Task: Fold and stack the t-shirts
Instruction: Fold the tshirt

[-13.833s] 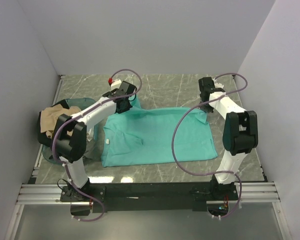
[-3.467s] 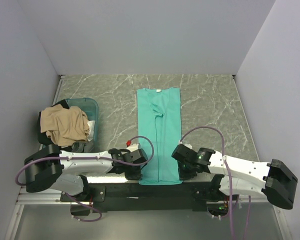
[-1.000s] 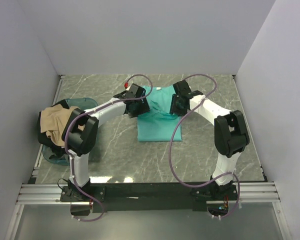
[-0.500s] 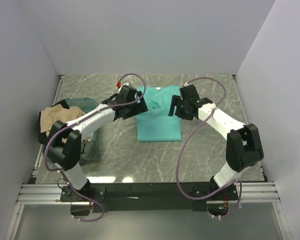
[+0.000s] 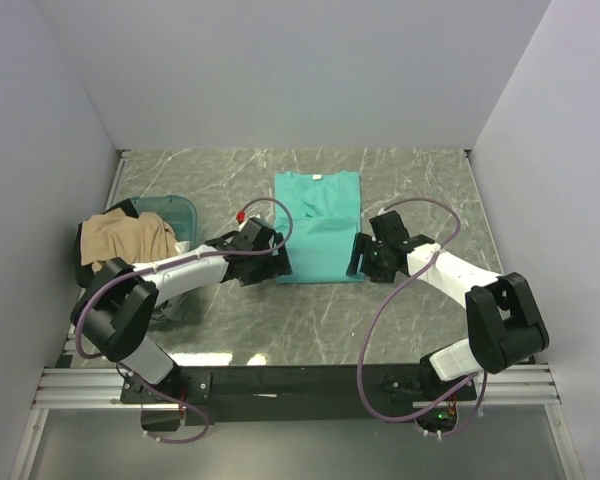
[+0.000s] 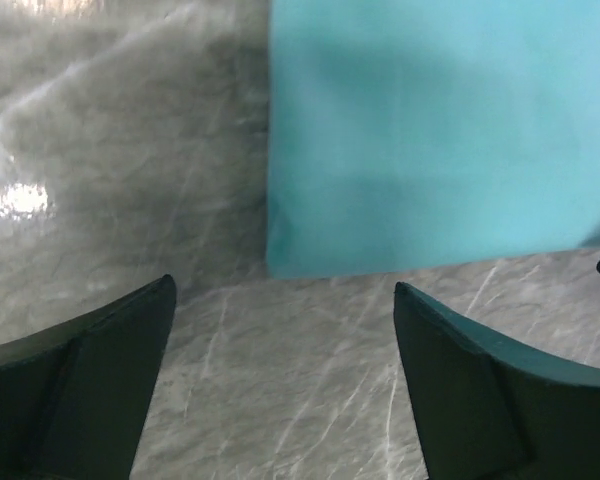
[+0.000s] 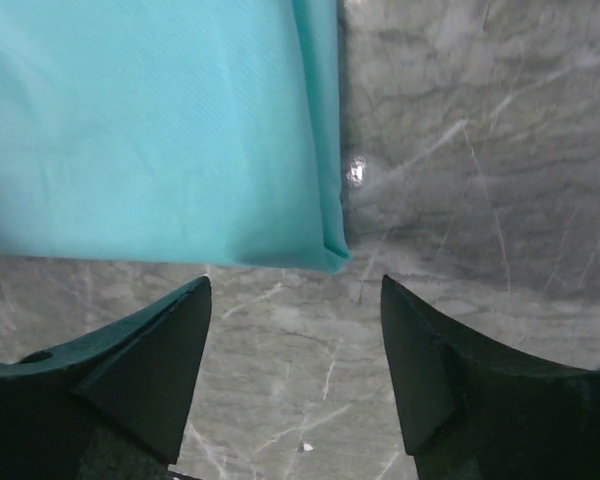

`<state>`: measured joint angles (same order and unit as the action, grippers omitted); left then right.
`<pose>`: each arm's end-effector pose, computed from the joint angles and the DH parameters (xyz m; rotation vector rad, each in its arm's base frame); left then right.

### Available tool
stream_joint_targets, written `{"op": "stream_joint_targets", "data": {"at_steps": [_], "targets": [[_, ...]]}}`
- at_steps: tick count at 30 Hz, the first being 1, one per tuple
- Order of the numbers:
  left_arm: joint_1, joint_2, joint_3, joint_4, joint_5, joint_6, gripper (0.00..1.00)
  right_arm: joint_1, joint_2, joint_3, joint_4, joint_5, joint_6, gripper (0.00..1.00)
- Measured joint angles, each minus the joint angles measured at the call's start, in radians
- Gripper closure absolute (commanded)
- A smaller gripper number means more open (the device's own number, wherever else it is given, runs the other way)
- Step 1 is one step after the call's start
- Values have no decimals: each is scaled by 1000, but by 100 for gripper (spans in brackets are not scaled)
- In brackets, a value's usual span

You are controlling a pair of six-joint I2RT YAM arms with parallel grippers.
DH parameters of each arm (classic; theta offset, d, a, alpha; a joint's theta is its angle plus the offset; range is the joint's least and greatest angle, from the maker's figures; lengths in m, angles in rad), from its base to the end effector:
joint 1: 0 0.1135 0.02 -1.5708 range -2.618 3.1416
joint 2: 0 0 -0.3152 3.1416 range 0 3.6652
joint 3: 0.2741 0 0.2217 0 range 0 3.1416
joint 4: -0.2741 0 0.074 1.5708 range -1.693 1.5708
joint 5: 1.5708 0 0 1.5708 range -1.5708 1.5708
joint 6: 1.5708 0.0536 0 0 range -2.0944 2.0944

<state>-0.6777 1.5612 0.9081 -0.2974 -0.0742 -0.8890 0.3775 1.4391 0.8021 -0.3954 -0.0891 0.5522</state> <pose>0.2339 -0.1831 0.2429 -0.3053 2.5853 -0.5203 0.2317 0.0970 0.2379 0.1999 2.6586 0.4360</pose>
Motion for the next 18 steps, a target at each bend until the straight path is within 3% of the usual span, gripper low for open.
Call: {"op": "stream_joint_targets", "data": {"at_steps": [8, 12, 13, 18], "targets": [[-6, 7, -27, 40, 29, -23, 41, 0, -1, -49, 40, -14, 27, 50], [-13, 34, -27, 50, 36, -23, 47, 0, 0, -57, 52, -13, 35, 54], [-16, 41, -27, 51, 36, -24, 49, 0, 0, -57, 53, -10, 36, 59], [-26, 77, -26, 50, 36, -24, 58, -1, 3, -57, 61, -3, 42, 61]]}}
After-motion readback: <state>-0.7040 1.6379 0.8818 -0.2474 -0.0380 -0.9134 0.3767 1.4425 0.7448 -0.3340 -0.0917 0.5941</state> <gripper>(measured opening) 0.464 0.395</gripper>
